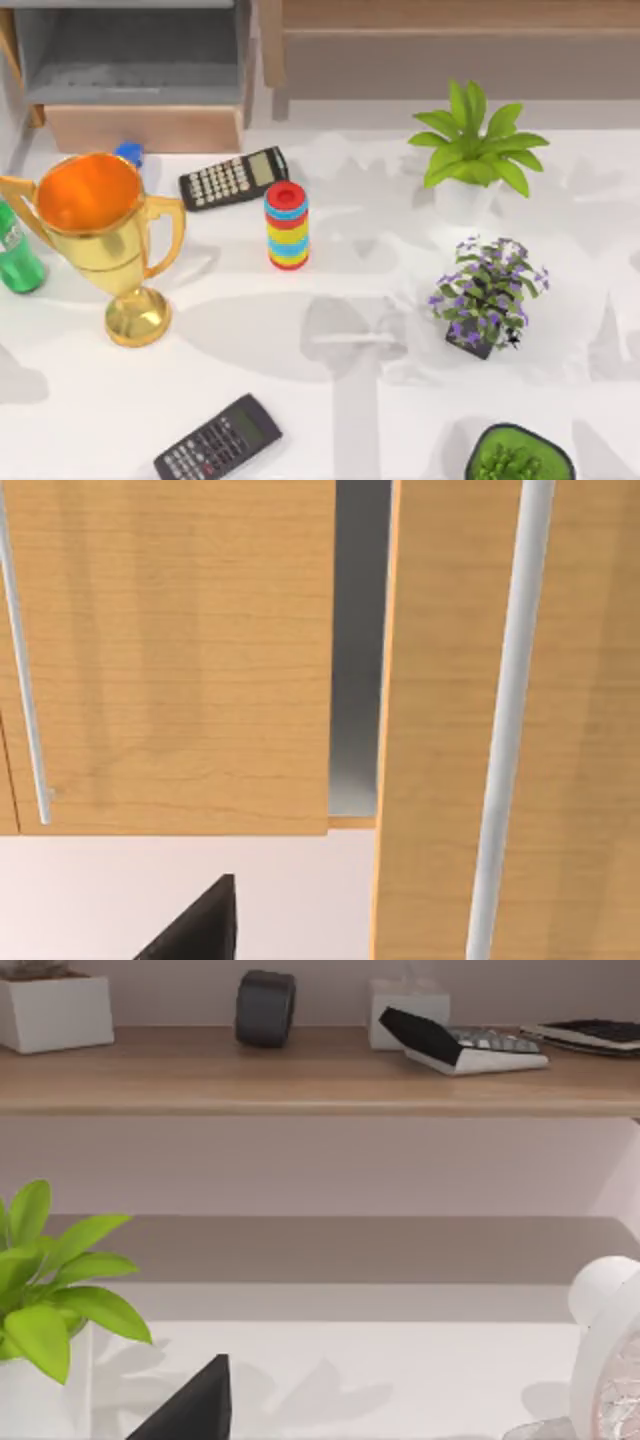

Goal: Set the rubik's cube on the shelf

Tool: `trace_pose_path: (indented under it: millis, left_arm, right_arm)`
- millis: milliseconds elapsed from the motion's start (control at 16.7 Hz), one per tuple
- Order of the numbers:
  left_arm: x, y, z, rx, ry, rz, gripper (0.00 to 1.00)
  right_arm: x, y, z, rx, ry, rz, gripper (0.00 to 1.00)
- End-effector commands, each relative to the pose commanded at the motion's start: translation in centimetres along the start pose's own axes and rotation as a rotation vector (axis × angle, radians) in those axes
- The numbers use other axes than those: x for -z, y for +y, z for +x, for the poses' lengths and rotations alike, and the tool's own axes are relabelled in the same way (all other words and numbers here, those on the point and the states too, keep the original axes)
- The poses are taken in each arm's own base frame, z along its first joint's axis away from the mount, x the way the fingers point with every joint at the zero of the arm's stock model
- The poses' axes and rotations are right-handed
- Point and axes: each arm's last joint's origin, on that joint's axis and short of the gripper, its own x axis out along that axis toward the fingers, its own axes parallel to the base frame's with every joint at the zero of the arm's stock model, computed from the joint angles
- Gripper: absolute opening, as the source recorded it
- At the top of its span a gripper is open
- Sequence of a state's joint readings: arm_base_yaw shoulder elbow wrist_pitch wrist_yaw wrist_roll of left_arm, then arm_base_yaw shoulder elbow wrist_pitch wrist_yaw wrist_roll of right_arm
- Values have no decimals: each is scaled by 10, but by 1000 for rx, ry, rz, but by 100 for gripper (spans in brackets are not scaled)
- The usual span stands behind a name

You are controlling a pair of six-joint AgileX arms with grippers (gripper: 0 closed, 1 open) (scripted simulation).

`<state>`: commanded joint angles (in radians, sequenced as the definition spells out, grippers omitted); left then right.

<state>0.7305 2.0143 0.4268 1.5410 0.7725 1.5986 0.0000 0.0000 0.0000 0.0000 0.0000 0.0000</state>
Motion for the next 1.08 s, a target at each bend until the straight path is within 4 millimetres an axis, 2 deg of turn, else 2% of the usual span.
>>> trace_pose_path:
  millis: [240,420,600,780,1080]
  left_arm:
    - [0,-1,1,3,-3,-2,100]
    - [14,2,2,5,47,-30,100]
    - [49,10,6,18,153,-116,100]
    - [92,23,13,38,269,-253,100]
    - [154,64,41,85,416,-546,100]
  right_arm:
    - [0,0,0,0,0,0,100]
    - [0,0,0,0,0,0,100]
    - [0,0,0,0,0,0,100]
    - [0,0,0,0,0,0,100]
    - [0,0,0,0,0,0,100]
